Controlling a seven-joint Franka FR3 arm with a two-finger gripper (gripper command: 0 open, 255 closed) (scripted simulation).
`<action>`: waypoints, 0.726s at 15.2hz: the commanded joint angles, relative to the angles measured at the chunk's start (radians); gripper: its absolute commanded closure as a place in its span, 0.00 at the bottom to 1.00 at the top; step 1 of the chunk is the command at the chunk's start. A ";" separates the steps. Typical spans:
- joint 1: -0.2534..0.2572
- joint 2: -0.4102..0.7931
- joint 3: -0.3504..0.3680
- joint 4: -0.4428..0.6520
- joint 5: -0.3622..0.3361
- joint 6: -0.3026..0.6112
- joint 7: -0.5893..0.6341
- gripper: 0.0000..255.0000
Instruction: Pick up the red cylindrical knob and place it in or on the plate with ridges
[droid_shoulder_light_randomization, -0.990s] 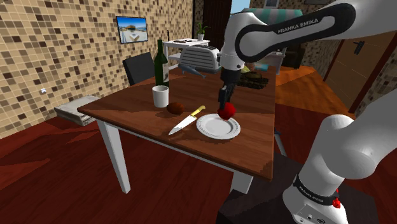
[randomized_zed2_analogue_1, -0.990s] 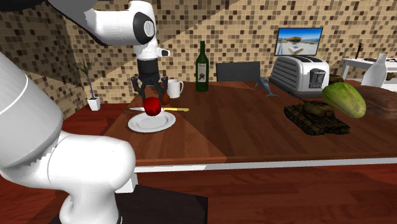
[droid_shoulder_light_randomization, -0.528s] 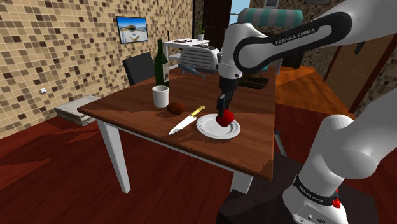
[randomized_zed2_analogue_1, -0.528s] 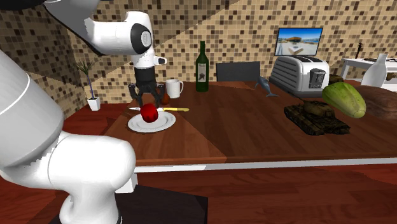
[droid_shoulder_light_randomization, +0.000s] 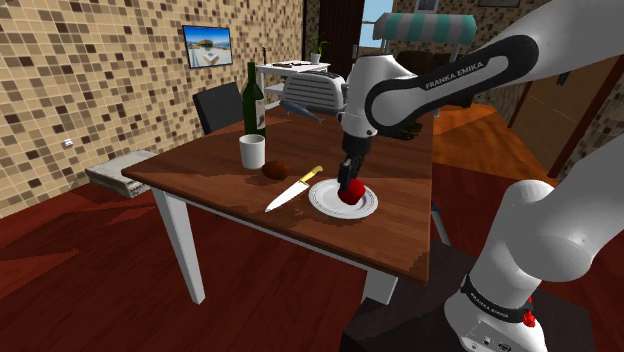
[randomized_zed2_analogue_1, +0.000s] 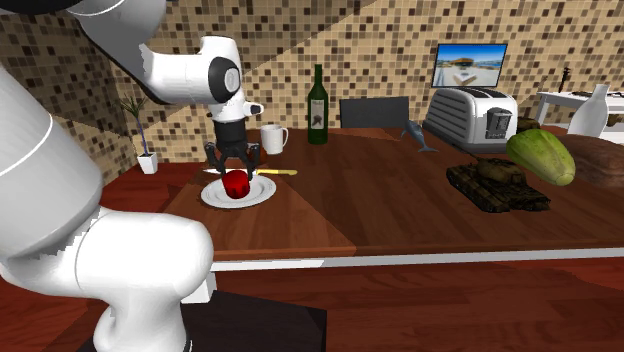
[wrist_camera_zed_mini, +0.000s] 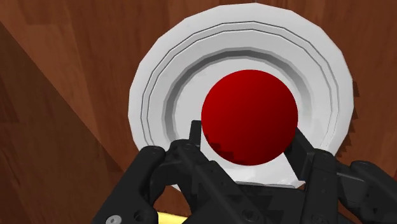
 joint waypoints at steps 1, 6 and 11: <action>0.000 0.015 0.000 -0.015 0.000 0.009 0.001 1.00; 0.000 0.015 0.001 -0.015 0.000 0.009 0.001 1.00; 0.000 0.016 0.001 -0.019 0.001 0.014 0.001 0.00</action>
